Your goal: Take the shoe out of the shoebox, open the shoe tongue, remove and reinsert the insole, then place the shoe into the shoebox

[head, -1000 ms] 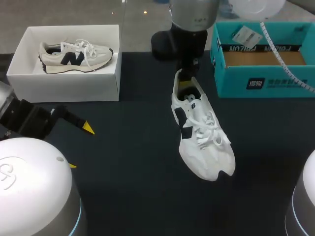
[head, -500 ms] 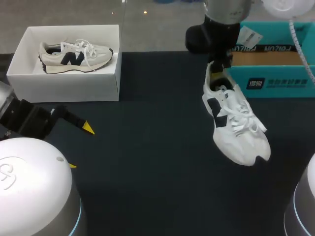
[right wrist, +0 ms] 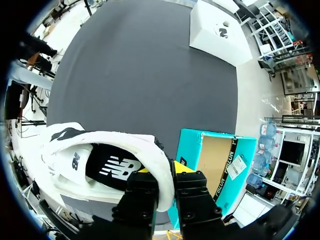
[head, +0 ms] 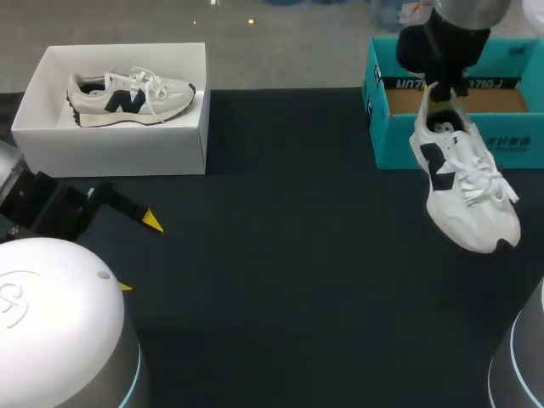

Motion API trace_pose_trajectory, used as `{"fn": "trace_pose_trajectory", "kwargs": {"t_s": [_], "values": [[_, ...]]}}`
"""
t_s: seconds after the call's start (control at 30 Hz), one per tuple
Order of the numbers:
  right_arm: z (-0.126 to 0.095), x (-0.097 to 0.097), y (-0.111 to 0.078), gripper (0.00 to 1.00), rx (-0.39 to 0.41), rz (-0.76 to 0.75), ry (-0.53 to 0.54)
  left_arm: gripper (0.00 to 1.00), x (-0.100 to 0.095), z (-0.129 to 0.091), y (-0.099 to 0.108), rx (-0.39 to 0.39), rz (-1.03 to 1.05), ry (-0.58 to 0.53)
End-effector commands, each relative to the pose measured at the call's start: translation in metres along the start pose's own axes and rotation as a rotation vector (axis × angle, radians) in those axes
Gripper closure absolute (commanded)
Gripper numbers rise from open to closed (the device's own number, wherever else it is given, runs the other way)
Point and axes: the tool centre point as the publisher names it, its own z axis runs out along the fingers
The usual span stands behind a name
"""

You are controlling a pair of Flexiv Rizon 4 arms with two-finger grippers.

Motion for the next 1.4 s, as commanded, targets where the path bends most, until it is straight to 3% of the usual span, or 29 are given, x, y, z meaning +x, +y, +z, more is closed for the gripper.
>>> {"fn": "trace_pose_trajectory", "kwargs": {"t_s": [0.03, 0.2, 0.37, 0.73, 1.1, 1.4], "values": [[0.003, -0.018, -0.047, 1.00, -0.089, -0.009, 0.015, 0.00, 0.000, 0.000, 0.000, -0.003, -0.001, 0.002], [0.003, -0.041, -0.076, 1.00, -0.101, -0.007, 0.029, 0.00, 0.000, 0.000, 0.000, -0.003, -0.001, 0.002], [0.003, -0.058, -0.094, 1.00, -0.104, -0.005, 0.043, 0.00, 0.000, 0.000, 0.000, -0.003, -0.001, 0.002], [0.008, -0.071, -0.101, 1.00, -0.078, 0.002, 0.047, 0.00, 0.000, 0.000, 0.000, -0.003, -0.001, 0.002], [0.006, -0.092, -0.130, 1.00, -0.044, 0.015, 0.036, 0.00, 0.000, 0.000, 0.000, -0.003, -0.001, 0.002], [0.011, -0.098, -0.136, 1.00, -0.041, 0.013, 0.058, 0.00, 0.000, 0.000, 0.000, -0.003, -0.001, 0.002]]}}
